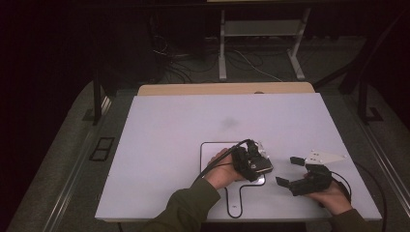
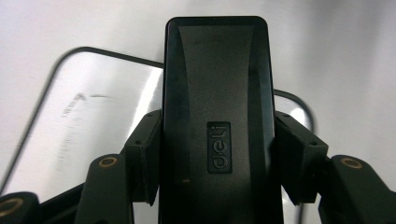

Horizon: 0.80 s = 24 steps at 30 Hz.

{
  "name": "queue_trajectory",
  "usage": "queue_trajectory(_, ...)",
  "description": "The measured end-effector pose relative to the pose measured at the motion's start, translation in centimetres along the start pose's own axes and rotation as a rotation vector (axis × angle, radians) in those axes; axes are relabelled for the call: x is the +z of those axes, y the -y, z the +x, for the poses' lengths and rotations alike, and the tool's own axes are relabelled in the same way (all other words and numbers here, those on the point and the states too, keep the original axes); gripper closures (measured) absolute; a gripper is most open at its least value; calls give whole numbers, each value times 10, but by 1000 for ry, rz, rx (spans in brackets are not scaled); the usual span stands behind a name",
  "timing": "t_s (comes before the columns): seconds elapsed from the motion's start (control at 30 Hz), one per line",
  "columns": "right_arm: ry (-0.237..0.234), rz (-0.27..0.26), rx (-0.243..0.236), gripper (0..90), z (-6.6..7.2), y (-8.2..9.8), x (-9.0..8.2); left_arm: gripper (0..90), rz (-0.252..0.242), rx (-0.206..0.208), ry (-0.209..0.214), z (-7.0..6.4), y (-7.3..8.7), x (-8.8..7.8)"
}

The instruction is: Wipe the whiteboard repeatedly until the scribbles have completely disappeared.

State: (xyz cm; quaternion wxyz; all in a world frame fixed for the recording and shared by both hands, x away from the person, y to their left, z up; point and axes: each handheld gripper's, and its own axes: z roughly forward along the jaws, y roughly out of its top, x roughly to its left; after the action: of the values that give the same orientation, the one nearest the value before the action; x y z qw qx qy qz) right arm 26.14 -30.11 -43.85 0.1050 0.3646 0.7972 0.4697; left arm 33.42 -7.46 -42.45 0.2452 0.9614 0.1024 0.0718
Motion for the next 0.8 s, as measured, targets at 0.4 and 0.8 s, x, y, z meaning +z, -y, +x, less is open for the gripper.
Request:
queue_trajectory(0.4,-1,2,1,0,0,0,0,395,-11,-52,-1,18,-1,4)
queue_trajectory(0.8,-1,-1,1,0,-1,0,-1,394,9,-104,-11,54,-4,8)
